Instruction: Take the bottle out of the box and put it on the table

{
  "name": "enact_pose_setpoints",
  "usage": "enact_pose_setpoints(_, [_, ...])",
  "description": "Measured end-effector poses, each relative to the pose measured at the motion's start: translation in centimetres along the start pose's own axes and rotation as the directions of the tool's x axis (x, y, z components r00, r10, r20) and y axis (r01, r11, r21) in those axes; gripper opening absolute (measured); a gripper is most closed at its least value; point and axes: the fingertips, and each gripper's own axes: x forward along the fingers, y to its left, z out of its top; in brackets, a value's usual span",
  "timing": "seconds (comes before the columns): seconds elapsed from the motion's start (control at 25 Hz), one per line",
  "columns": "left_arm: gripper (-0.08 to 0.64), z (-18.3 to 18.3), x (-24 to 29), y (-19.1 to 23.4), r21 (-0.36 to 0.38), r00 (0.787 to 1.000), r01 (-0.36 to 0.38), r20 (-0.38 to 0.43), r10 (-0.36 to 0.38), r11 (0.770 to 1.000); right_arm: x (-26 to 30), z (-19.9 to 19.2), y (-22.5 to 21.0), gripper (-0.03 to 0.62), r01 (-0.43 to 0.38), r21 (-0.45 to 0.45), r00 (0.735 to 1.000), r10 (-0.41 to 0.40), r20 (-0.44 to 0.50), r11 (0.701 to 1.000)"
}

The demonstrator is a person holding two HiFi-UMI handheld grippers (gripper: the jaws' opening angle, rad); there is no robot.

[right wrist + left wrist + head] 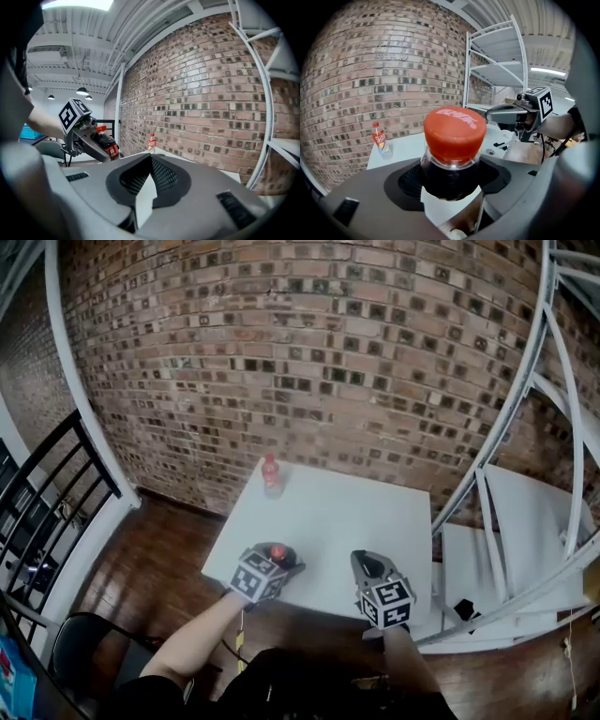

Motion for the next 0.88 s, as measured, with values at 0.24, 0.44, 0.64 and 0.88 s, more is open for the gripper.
enact_pose_setpoints(0.24, [0.309, -0.2, 6.5, 1.2, -0.001, 0.999, 0.021, -0.032, -0.022, 1.000, 1.9, -1.0, -4.7, 0.005, 0.033, 0.061, 0.999, -0.034, 0.007, 0.998])
enact_pose_setpoints(0.44, [0.308, 0.1, 12.5, 3.9, 0.015, 0.996, 0.054, -0.067, -0.053, 0.998, 5.2, -2.8, -9.3, 0.005, 0.096, 0.113, 0.995, -0.094, -0.026, 0.989])
enact_pose_setpoints(0.64, [0.308, 1.7, 18.0, 8.7, 0.043, 0.995, 0.048, -0.088, -0.044, 0.998, 9.2, -2.2, -13.1, 0.005, 0.136, 0.145, 0.991, -0.132, -0.036, 0.980])
enact_pose_setpoints(0.88, [0.308, 2.6, 23.5, 14.1, 0.024, 0.990, 0.050, -0.134, -0.046, 0.998, 13.4, -2.5, -16.1, 0.005, 0.182, 0.176, 0.983, -0.174, -0.060, 0.968])
